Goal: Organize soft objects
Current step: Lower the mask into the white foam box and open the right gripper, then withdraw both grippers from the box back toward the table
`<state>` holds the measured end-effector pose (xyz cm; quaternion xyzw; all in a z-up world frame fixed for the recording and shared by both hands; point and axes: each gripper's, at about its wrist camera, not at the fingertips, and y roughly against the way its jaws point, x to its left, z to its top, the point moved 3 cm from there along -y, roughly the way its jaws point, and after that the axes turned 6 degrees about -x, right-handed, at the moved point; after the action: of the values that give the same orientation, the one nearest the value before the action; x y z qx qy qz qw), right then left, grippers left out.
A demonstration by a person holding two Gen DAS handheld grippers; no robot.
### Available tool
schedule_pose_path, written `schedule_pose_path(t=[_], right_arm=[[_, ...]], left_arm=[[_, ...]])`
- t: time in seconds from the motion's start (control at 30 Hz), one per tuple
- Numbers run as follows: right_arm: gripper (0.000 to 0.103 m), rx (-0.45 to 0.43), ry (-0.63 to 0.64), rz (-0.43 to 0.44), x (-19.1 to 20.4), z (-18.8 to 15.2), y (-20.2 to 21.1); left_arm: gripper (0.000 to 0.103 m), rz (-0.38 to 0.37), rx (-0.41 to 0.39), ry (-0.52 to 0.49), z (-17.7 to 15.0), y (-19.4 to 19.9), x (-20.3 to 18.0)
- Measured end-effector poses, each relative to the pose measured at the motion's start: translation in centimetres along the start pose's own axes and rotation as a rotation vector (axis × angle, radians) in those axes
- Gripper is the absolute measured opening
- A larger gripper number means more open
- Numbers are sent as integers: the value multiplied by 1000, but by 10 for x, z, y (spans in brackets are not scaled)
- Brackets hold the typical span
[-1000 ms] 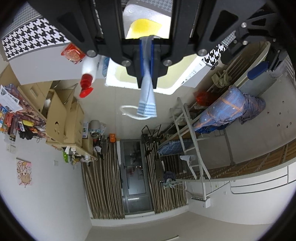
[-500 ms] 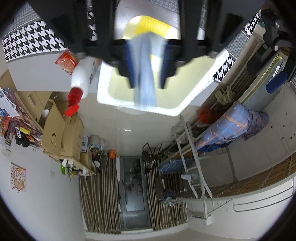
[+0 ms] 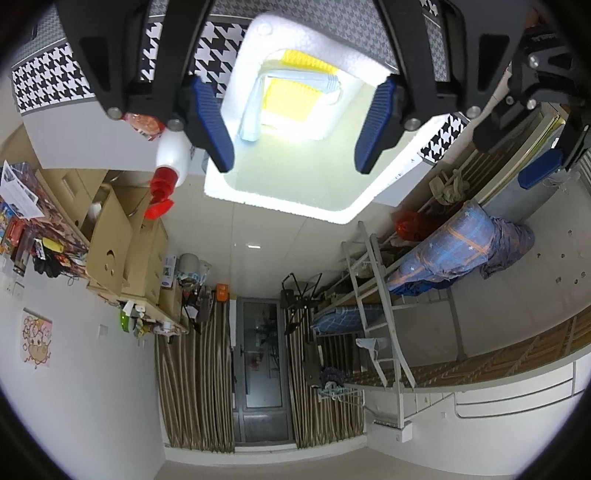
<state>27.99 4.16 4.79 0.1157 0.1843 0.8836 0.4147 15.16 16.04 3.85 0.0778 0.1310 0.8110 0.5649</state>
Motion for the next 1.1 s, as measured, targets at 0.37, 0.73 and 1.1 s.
schedule_pose_path(t=[0.37,0.73,1.1], right_arm=[[83,-45,-7,8,-2,-7,35],[83,-99,10,14,2,-21,73],[83,-123,-3,7,-2,-35,97]], left_arm=[[99,-14,-11,-33,-4,30,-12],[99,-53,-31,-38,-8,56,-26],[99,-93,-41,-40,-15,77,-39]])
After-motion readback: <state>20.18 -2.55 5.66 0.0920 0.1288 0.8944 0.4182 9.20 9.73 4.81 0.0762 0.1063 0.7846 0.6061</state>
